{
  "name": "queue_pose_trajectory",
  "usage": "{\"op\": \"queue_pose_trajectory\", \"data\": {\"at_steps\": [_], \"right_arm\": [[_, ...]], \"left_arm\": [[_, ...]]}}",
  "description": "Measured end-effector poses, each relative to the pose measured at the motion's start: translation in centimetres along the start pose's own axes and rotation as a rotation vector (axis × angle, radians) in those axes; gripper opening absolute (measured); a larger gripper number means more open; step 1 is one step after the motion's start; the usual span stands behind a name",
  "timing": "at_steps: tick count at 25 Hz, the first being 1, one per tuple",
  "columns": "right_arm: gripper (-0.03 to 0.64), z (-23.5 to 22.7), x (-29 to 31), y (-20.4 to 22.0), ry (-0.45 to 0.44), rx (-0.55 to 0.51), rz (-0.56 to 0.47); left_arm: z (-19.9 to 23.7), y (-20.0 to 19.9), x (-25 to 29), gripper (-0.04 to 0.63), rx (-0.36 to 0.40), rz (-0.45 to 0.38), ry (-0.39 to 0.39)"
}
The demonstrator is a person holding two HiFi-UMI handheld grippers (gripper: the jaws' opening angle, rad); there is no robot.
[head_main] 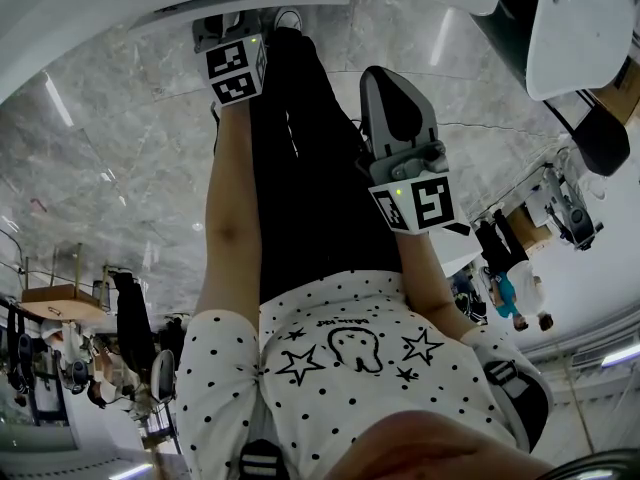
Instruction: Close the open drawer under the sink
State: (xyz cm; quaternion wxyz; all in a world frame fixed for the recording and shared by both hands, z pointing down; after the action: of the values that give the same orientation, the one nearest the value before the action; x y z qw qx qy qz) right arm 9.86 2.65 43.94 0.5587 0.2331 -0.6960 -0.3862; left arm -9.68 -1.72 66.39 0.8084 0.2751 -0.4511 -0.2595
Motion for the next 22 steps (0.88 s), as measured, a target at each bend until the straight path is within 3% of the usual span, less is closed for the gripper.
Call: {"op": "queue_pose_trajectory", "data": {"at_steps": [22], "right_arm": [[0.014, 0.2, 0.5, 0.5, 0.002, 0.005, 0.013]], "left_arm": [[1.7, -2.2, 1.3, 0.140, -0.017, -0.065, -0.035]]}}
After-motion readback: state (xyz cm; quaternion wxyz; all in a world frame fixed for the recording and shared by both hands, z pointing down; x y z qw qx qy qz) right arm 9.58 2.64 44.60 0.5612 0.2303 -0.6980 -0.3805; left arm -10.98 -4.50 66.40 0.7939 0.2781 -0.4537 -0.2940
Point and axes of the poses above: the fingertips, and each gripper's own axes: x forward along the fingers, z to its left, y out of its underside, the point moved 7 cm from there along -x, backward along the fingers, and after that the axes turned 15 degrees about y, right-handed, at the moved point
